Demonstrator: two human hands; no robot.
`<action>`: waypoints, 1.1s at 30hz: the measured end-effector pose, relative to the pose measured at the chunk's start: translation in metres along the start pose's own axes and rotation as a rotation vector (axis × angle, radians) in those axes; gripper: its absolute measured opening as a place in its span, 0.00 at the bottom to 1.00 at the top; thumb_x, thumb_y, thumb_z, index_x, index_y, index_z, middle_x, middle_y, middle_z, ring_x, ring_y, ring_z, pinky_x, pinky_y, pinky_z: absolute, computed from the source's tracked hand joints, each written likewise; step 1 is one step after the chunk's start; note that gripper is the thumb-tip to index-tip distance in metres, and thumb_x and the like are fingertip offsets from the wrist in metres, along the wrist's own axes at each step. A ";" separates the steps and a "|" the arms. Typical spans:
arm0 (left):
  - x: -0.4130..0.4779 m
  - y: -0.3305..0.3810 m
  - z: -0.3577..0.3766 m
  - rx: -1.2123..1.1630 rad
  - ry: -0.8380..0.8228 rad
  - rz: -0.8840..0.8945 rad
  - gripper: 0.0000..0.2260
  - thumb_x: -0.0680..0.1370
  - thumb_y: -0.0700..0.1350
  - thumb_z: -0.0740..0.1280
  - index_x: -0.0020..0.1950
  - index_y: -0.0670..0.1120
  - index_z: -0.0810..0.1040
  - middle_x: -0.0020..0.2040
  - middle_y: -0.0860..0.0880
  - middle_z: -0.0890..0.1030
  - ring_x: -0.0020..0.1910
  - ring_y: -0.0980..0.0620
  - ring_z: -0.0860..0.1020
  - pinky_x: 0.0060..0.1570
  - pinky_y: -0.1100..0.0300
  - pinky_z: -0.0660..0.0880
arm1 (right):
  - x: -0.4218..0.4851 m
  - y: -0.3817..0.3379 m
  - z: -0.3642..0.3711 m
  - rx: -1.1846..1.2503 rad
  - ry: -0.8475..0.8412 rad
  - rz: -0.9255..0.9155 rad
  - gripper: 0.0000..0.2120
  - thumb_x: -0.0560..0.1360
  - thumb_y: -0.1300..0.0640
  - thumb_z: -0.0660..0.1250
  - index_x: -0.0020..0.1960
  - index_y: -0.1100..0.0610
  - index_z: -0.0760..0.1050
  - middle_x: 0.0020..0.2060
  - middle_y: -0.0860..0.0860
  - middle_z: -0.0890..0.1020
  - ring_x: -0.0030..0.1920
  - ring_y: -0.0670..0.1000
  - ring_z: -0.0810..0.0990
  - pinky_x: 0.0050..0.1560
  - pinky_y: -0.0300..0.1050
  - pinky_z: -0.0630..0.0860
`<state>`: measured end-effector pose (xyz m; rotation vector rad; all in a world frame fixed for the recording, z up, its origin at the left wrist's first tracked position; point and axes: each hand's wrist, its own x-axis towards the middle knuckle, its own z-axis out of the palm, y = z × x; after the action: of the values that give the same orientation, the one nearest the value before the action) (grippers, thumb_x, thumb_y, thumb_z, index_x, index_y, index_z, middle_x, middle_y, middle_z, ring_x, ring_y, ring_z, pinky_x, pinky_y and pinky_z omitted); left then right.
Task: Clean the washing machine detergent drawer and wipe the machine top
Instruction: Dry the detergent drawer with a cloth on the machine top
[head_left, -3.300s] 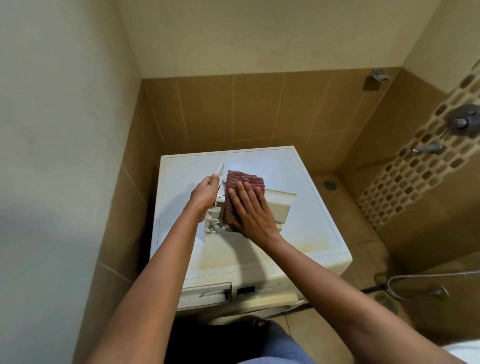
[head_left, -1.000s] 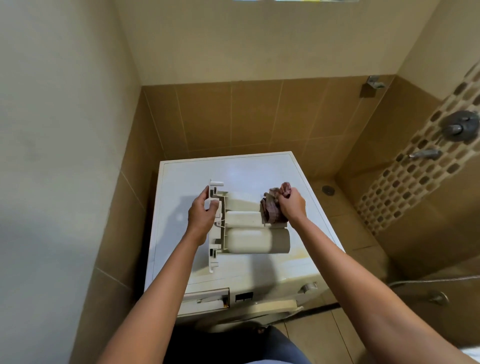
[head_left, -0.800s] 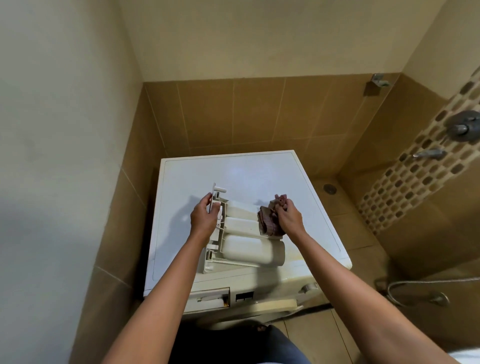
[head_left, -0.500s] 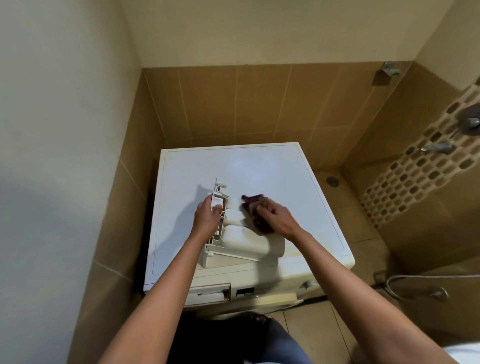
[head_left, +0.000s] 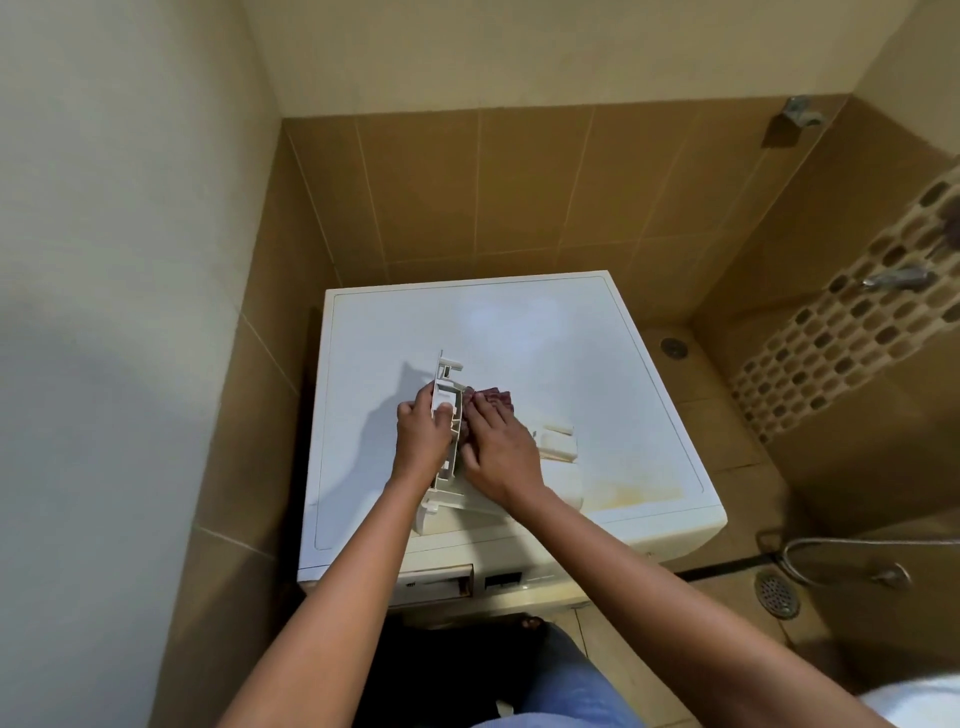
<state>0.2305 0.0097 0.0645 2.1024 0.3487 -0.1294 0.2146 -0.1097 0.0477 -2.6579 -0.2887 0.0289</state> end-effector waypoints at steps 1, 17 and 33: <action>0.000 0.000 0.000 0.000 0.000 0.004 0.19 0.83 0.45 0.57 0.75 0.48 0.64 0.64 0.38 0.68 0.61 0.42 0.71 0.50 0.64 0.62 | -0.006 0.002 -0.002 -0.019 -0.009 -0.037 0.31 0.71 0.48 0.50 0.71 0.56 0.69 0.69 0.55 0.72 0.68 0.58 0.70 0.67 0.53 0.69; 0.004 -0.005 0.003 -0.004 0.024 0.019 0.20 0.83 0.45 0.57 0.75 0.48 0.66 0.62 0.39 0.70 0.61 0.42 0.72 0.50 0.63 0.62 | -0.017 -0.010 -0.001 -0.049 -0.067 0.023 0.35 0.71 0.45 0.42 0.75 0.58 0.61 0.73 0.55 0.65 0.74 0.59 0.61 0.74 0.53 0.54; 0.005 -0.009 0.004 0.076 0.079 0.115 0.17 0.80 0.47 0.63 0.67 0.43 0.73 0.58 0.38 0.78 0.60 0.40 0.74 0.55 0.54 0.70 | -0.048 -0.015 0.011 -0.188 -0.074 0.022 0.35 0.72 0.46 0.46 0.76 0.58 0.57 0.75 0.55 0.61 0.76 0.59 0.56 0.75 0.54 0.45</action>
<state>0.2330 0.0115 0.0540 2.2017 0.2722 0.0084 0.1637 -0.1023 0.0436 -2.8515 -0.2991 0.1129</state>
